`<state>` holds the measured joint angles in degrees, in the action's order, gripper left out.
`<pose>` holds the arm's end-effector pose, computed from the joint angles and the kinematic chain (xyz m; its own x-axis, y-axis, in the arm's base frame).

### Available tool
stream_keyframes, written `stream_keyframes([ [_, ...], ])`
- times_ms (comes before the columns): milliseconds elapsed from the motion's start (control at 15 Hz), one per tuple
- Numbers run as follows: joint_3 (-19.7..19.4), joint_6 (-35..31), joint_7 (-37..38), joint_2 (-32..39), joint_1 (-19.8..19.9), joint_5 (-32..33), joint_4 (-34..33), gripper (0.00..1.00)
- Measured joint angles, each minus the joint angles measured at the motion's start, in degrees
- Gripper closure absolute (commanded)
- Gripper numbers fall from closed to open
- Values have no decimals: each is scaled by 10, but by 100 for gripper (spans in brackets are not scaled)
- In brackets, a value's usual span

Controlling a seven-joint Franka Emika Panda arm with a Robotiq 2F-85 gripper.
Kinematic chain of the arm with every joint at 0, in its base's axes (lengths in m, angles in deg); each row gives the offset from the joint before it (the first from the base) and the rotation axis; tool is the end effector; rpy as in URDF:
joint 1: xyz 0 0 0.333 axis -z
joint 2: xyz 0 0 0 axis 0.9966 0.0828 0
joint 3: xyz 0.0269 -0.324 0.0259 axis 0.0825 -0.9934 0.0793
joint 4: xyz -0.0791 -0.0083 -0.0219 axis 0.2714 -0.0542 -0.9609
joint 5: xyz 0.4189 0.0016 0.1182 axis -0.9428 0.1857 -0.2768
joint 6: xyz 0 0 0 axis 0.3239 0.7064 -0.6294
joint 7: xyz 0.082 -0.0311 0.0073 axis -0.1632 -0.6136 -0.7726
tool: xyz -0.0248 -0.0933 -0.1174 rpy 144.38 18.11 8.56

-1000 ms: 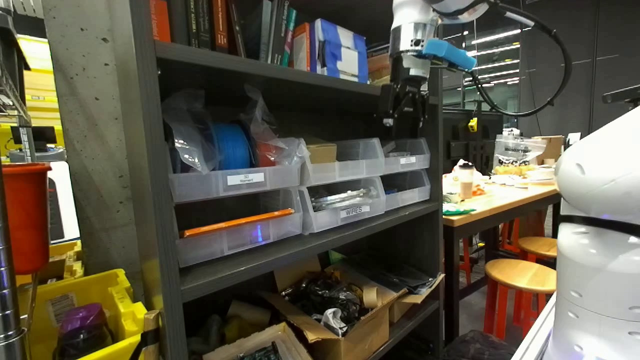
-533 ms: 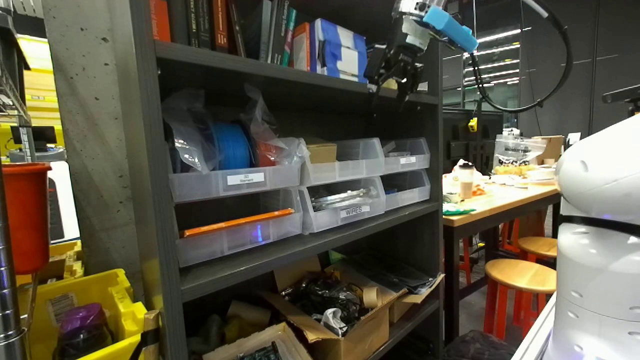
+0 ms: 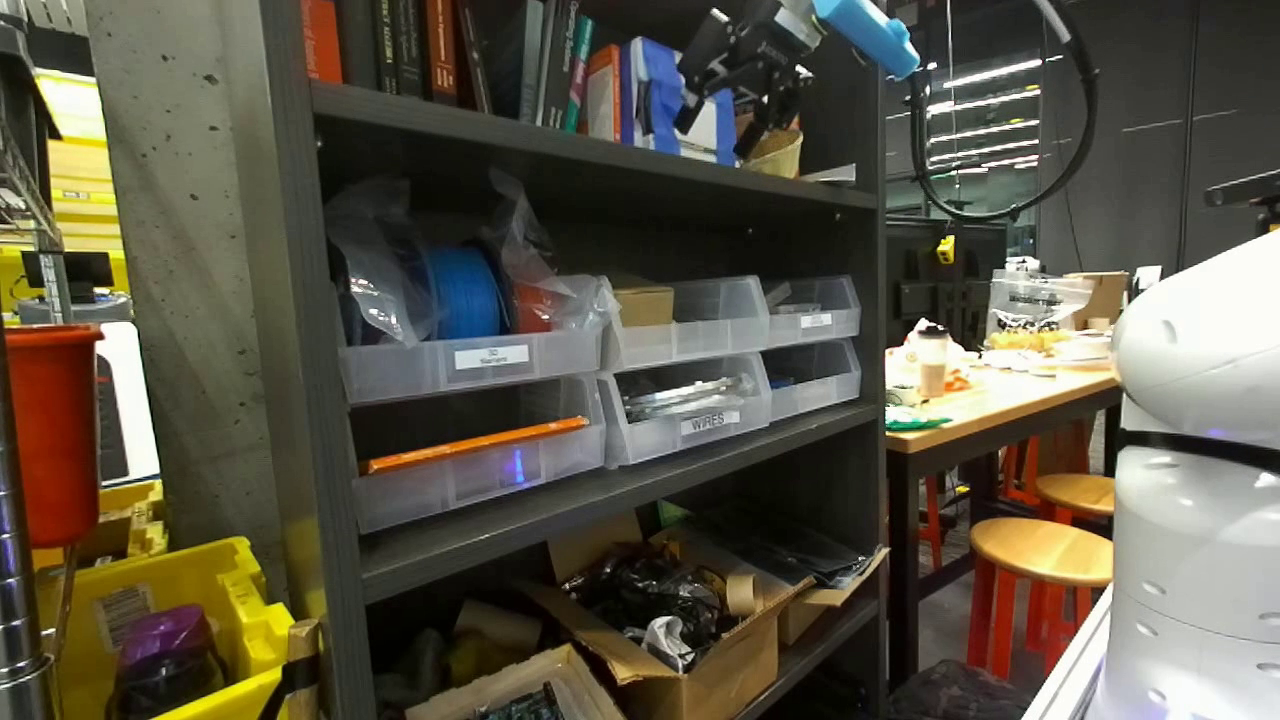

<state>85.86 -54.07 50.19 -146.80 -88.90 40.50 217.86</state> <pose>0.3264 0.1171 0.6458 0.7057 -0.0921 0.7025 0.0129 -0.9897 -0.1427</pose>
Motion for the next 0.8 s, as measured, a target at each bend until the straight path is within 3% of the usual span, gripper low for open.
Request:
stream_keyframes([
  [200,3,-30,8,-1,0,-4,-2,0],
  [800,3,-32,9,-2,0,-4,-2,0],
])
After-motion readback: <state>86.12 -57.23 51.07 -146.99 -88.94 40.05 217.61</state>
